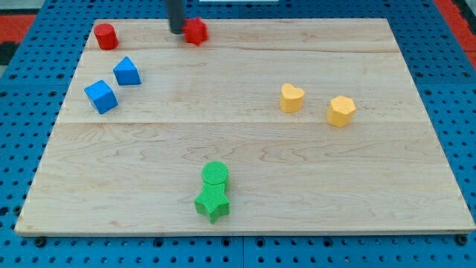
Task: Move the red circle to the right
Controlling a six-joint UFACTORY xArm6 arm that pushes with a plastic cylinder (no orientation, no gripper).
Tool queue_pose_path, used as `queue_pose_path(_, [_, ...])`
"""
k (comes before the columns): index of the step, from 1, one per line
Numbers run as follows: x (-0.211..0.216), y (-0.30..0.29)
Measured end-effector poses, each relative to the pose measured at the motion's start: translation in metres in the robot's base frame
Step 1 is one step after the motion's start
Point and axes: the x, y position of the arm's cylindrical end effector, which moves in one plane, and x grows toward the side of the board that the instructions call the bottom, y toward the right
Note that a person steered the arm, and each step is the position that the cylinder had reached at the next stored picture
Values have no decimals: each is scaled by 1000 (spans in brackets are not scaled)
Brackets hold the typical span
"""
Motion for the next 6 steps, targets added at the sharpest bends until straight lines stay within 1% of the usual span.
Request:
queue_pose_path(1, [-28, -59])
queue_pose_path(3, [-21, -182])
queue_pose_path(4, [18, -187])
queue_pose_path(5, [14, -135])
queue_pose_path(6, [25, -64])
